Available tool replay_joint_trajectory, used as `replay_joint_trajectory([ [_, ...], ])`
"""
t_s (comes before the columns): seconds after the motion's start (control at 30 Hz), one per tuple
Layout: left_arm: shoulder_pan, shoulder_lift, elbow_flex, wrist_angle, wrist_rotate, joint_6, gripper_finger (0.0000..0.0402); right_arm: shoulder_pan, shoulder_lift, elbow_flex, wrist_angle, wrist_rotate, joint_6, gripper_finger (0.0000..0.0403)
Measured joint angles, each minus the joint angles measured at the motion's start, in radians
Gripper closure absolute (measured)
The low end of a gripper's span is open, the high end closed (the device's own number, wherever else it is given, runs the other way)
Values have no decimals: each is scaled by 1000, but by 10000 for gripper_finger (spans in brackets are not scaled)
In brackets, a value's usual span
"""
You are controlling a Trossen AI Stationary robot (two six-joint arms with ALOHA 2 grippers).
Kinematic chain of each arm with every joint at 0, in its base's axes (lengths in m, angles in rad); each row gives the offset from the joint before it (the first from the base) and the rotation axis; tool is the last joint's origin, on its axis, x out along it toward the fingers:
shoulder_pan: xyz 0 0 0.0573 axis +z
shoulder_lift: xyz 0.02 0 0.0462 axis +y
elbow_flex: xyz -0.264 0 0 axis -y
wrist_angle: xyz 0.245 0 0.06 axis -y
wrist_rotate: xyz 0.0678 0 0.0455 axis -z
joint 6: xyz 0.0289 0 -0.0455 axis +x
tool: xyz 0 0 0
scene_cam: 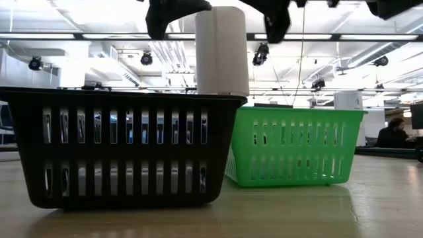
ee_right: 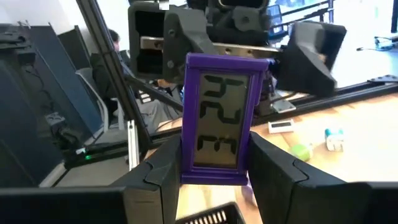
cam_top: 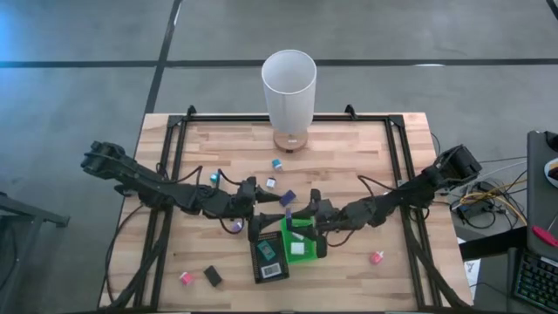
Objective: Pick & Place Office items
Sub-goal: Put the right dark blue digital clock into the black bin
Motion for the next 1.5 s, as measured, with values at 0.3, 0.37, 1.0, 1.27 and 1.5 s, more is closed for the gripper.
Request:
replay_joint_trajectory([
  [0.3, -1, 30, 0, 33, 6, 22, 96, -20, 86, 127, -141, 0, -6, 263],
  [0.37, -1, 28, 0, 34, 7, 29, 96, -24, 103, 134, -145, 0, 0, 264],
  [1.0, -7, 26, 0, 4, 82, 33, 96, -46, 96, 111, -152, 0, 47, 264],
  [1.27, -7, 26, 0, -40, 69, 33, 96, -47, 90, 112, -153, 1, 50, 264],
  [1.5, -8, 25, 0, -40, 28, 33, 97, -49, 90, 157, -185, -39, 29, 264],
])
